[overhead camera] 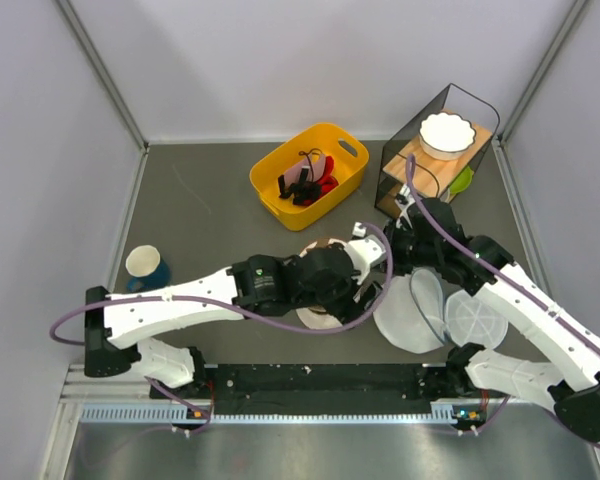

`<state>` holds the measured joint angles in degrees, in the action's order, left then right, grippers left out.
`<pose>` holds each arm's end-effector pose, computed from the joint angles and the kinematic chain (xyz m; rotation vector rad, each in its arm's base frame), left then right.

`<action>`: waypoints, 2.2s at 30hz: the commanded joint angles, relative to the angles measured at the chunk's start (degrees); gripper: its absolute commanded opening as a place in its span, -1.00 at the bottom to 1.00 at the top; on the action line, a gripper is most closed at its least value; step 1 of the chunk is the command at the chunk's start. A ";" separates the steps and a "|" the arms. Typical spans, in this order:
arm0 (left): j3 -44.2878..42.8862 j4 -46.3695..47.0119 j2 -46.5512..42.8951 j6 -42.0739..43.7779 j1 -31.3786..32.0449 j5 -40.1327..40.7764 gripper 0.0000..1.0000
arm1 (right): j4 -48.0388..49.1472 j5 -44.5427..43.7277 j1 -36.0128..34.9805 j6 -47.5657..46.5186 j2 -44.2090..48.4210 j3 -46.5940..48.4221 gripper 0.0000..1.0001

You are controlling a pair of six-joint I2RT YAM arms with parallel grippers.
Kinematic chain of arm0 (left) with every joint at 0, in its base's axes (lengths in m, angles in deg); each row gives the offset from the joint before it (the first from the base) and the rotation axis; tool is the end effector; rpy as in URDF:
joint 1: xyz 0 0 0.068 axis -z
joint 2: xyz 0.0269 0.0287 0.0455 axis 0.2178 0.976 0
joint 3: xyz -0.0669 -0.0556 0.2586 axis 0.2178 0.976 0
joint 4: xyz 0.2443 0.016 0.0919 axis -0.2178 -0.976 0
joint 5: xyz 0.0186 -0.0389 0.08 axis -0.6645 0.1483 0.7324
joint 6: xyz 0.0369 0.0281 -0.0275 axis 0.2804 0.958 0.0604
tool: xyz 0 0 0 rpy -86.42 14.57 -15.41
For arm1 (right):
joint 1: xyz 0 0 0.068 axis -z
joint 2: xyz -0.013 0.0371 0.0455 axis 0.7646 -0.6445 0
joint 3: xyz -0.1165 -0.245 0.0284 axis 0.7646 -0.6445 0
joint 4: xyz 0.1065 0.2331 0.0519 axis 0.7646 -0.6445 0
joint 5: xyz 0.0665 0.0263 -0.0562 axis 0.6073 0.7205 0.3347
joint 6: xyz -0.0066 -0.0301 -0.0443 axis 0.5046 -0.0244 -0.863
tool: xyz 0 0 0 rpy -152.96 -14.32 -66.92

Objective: Unzip the laundry bag and remove the bra

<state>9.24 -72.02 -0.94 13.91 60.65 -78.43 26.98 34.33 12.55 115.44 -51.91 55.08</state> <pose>0.0889 -0.2815 0.3618 1.0075 2.0968 -0.7346 0.1609 0.1308 0.3325 0.0505 2.4482 0.9154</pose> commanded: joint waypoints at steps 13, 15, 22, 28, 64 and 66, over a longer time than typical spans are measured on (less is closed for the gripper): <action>-8.70 -11.89 10.28 0.86 7.45 37.81 -0.40 | 1.68 0.59 0.23 1.59 1.40 2.50 -1.00; -8.79 -12.60 9.50 0.68 7.36 38.26 -0.93 | 1.77 0.86 0.41 0.89 1.66 2.59 -1.00; -3.26 -5.66 -0.06 2.27 5.17 24.50 -1.00 | 1.50 -0.10 0.58 -2.19 3.41 6.19 0.46; 1.40 -2.85 -8.85 -1.33 -2.12 12.87 -1.00 | 1.50 -3.36 0.67 -2.72 6.31 6.37 0.48; 23.64 10.44 -38.31 -20.76 -20.67 -0.50 -1.00 | 16.54 -12.67 -14.27 -2.54 -10.91 -8.30 -0.04; 25.22 10.16 -40.07 -21.20 -21.46 -1.11 -1.00 | 15.49 -14.34 -14.18 -2.72 -10.56 -9.01 -0.05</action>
<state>33.39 -60.89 -38.36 -6.46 40.68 -80.44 42.85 25.79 -1.04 113.43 -64.87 46.84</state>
